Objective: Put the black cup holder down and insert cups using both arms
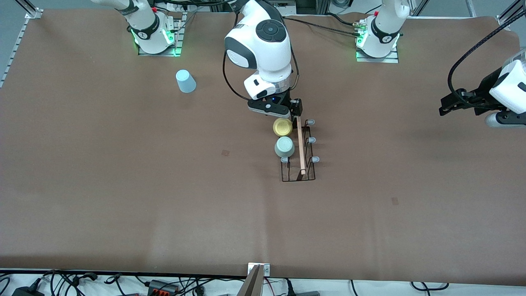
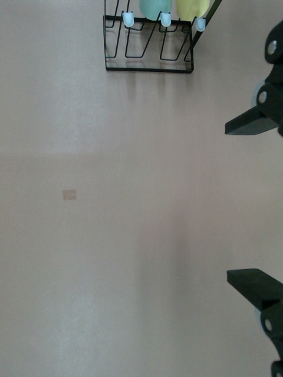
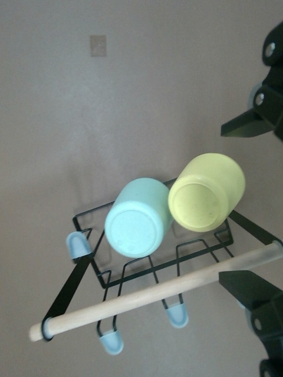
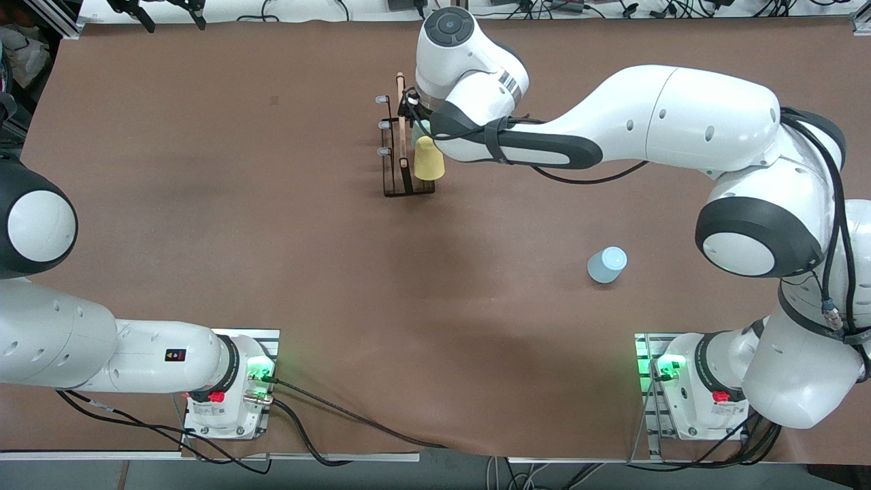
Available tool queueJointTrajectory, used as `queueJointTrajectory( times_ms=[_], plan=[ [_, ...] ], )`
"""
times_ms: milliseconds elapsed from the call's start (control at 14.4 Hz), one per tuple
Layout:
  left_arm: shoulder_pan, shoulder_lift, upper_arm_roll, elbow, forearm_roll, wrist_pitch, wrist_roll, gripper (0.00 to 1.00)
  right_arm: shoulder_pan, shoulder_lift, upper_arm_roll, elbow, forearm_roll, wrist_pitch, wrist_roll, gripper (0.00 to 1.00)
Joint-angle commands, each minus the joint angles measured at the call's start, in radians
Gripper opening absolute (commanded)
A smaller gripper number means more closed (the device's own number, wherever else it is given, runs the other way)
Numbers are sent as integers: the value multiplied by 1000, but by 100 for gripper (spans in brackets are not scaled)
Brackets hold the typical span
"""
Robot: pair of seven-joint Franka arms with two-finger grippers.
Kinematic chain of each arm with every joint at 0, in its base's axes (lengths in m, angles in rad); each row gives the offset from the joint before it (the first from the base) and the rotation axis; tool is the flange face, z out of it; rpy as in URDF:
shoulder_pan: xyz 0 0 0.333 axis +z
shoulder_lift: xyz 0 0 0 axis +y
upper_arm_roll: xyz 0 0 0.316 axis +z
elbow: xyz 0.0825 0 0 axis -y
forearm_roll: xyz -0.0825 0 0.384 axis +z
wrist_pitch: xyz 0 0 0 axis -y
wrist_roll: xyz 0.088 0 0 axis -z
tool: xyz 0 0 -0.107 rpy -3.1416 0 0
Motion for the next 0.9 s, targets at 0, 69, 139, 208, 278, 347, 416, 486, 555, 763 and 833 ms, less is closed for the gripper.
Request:
queueJointTrajectory(
  times_ms=[0,69,139,208,278,347,416,486,555,763,833],
  plan=[
    [8,-20,-3,-16,-5,-6,24,100,-46,-72,-4,-8,4,-34,-76,100],
    [8,-20,-3,-16,-5,-6,24,100,-77,-109,-4,-25,33,-59,-116,100],
    [8,-20,-3,-16,-5,-6,24,100,-118,-154,-4,-39,82,-94,-188,100],
    [8,-20,-3,-16,-5,-6,24,100,-164,-203,-4,-57,128,-135,-278,100],
    [8,-20,-3,-16,-5,-6,24,100,-206,-244,-4,-76,151,-168,-349,100],
    [8,-20,-3,-16,-5,-6,24,100,-264,-290,-3,-97,166,-207,-403,100],
    [8,-20,-3,-16,-5,-6,24,100,-314,-327,-1,-111,182,-247,-438,100],
    [8,-20,-3,-16,-5,-6,24,100,-379,-370,-1,-126,191,-298,-496,100],
    [8,-20,-3,-16,-5,-6,24,100,-442,-413,-1,-149,196,-344,-576,100],
    [8,-20,-3,-16,-5,-6,24,100,-640,-488,-4,-160,196,-477,-882,100],
    [8,-20,-3,-16,-5,-6,24,100,-707,-499,-4,-154,194,-513,-991,100]
  ],
)
